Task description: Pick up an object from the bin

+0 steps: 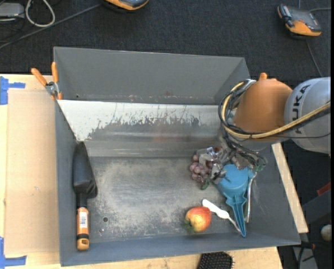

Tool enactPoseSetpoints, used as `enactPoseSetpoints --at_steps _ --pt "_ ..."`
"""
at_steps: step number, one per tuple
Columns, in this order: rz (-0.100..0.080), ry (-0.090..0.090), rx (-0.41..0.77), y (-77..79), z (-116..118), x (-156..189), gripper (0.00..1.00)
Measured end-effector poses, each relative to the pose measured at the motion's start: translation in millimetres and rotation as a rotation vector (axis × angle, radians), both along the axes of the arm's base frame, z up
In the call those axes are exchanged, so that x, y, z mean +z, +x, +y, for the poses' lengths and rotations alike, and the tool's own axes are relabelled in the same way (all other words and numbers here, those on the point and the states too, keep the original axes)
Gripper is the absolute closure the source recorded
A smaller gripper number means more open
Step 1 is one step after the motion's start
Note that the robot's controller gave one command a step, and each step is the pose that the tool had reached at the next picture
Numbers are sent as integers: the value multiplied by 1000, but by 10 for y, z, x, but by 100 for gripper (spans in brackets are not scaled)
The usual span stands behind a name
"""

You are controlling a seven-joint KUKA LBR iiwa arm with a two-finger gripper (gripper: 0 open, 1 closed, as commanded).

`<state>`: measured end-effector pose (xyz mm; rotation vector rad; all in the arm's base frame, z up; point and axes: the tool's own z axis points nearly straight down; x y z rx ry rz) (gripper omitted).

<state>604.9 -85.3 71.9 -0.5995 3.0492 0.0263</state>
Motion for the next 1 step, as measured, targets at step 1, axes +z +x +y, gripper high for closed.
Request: enactPoseSetpoints --at_steps 1 --pt "3 8 -6 43 -33 -10 100"
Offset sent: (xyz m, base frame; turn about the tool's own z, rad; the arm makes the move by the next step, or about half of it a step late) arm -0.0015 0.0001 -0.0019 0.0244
